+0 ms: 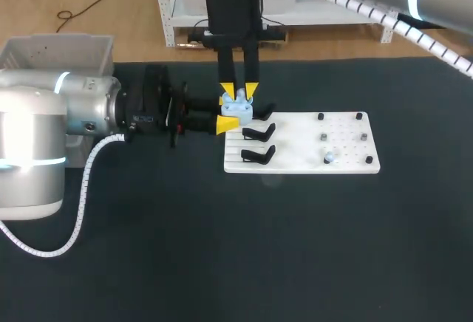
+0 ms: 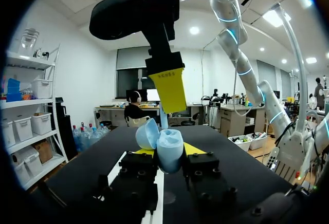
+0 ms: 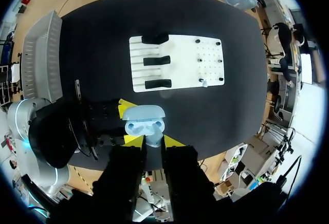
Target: Pick up each earbud case from the left stands, insert the matching earbuds, close the lid, and place the case in the box.
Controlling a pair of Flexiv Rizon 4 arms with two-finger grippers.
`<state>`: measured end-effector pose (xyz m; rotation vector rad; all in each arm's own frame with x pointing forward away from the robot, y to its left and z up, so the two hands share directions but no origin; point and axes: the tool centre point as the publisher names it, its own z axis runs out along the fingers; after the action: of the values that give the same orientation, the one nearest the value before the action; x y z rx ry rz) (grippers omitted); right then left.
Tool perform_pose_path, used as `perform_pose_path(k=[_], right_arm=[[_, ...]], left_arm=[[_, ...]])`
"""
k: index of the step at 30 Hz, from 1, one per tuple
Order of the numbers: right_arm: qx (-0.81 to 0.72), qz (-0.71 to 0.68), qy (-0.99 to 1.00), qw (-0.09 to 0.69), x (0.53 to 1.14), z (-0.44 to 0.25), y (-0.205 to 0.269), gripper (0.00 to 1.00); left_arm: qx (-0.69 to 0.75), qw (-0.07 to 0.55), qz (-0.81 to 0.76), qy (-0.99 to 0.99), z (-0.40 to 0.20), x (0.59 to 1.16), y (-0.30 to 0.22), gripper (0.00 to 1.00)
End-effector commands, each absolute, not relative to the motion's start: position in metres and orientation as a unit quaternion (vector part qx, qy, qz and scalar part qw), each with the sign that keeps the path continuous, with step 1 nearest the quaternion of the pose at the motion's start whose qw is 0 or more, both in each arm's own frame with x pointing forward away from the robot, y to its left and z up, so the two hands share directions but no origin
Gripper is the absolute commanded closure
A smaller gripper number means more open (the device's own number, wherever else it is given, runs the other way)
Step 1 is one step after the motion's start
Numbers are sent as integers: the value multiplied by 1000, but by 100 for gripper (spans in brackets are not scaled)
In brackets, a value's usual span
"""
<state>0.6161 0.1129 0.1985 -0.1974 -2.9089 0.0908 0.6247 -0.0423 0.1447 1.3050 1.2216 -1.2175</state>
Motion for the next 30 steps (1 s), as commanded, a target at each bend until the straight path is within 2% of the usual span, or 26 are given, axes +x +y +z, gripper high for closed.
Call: perform_pose_path(k=[1,30], right_arm=[[-69,27,-991,108,611,196,109,100],[-73,28,-990,117,617,188,110,100]], left_arm=[[532,472,-496,499,144,623,-42,100],[532,472,-496,499,144,623,-42,100]])
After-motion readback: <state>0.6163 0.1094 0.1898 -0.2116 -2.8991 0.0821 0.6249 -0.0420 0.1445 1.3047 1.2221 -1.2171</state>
